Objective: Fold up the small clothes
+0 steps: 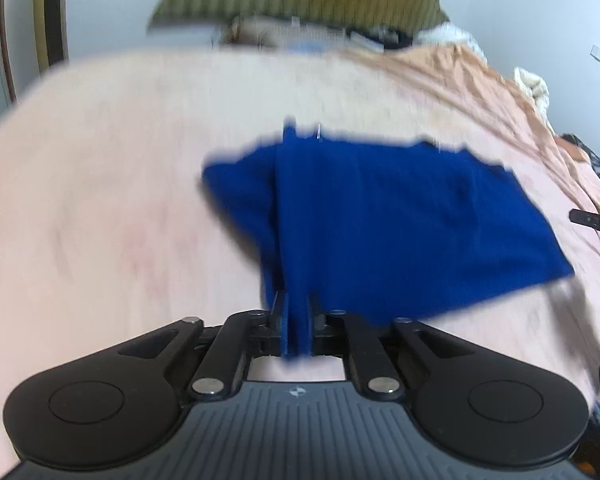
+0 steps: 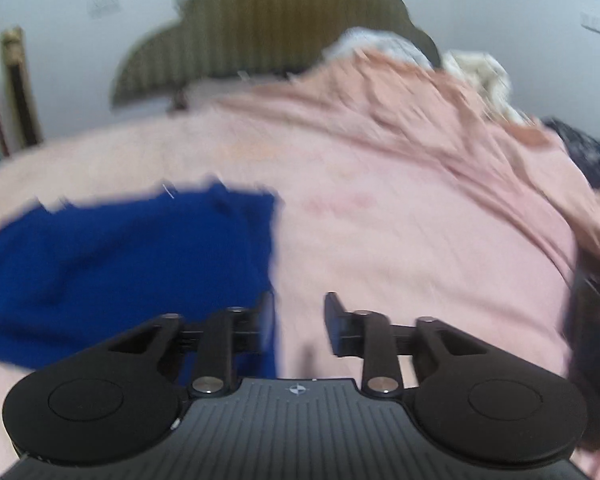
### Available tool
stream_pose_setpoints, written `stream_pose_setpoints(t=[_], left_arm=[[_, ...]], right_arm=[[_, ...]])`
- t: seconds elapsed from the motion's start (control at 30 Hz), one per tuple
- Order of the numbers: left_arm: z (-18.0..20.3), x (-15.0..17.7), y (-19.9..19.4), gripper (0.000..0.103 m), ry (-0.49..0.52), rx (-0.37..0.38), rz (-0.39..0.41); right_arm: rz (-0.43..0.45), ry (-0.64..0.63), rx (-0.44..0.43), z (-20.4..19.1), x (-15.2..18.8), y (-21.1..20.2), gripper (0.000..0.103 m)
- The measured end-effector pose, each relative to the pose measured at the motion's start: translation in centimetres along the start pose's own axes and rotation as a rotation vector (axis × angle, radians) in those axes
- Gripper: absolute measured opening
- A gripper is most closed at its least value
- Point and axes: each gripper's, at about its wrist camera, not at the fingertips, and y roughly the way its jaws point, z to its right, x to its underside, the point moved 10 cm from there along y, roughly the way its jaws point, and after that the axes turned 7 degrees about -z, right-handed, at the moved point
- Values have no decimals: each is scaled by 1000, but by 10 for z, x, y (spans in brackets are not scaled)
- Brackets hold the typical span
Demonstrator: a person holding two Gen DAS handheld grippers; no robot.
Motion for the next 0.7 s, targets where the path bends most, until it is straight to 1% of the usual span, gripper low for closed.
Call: stream_pose_setpoints(t=[0.03, 0.07, 0.1, 0.13, 0.17, 0.2, 0.23, 0.27, 0.33, 0.37, 0.4, 0.43, 0.47, 0.5, 0.53, 0.57, 0.6, 0.63, 0.67, 0.7], left_arm=[[8, -15, 1, 22, 15, -6, 25], [17, -26, 5, 41, 26, -6, 38], [28, -38, 12, 67, 37, -3, 51], [39, -51, 21, 73, 56, 2, 73], [48, -61, 31, 76, 82, 6, 100], [55, -69, 41, 76, 104, 0, 113], [58, -78, 56, 76, 116, -27, 113], [55, -87, 71, 76, 114, -73, 111], [40, -95, 99, 76, 98, -155, 96], [28, -95, 114, 76, 77, -192, 70], [14, -91, 124, 76, 49, -220, 39], [3, -87, 128, 77, 10, -224, 21], [-1, -83, 124, 76, -25, -188, 36], [-2, -80, 115, 76, -43, -162, 57], [-1, -77, 103, 76, -46, -156, 77], [2, -74, 94, 76, -38, -157, 92], [6, -70, 86, 76, -30, -152, 106], [13, -65, 80, 77, -22, -137, 116], [21, -58, 78, 80, -8, -115, 110], [26, -50, 80, 81, 10, -104, 92]], right_arm=[[3, -26, -39, -13, -11, 7, 36], [8, -48, -72, -25, -20, 17, 42], [4, -62, -96, -36, -28, 29, 42], [-12, -73, -110, -46, -36, 44, 43], [-25, -79, -130, -56, -44, 61, 43], [-30, -78, -152, -65, -51, 75, 42], [-39, -75, -163, -72, -57, 91, 42], [-60, -68, -160, -76, -61, 109, 42], [-112, -54, -126, -75, -62, 140, 42], [-127, -50, -85, -68, -61, 154, 42], [-130, -48, -38, -58, -59, 165, 43], [-116, -40, -28, -49, -59, 168, 42], [-108, -5, -42, -42, -60, 164, 42], [-114, 26, -5, -35, -60, 157, 43], [-101, 25, 41, -31, -61, 146, 46], [-67, -4, 53, -36, -61, 132, 50], [-36, -41, 33, -47, -59, 118, 55], [-19, -73, -16, -60, -54, 105, 58], [-14, -105, -87, -75, -45, 94, 66], [-23, -134, -148, -89, -35, 87, 73]])
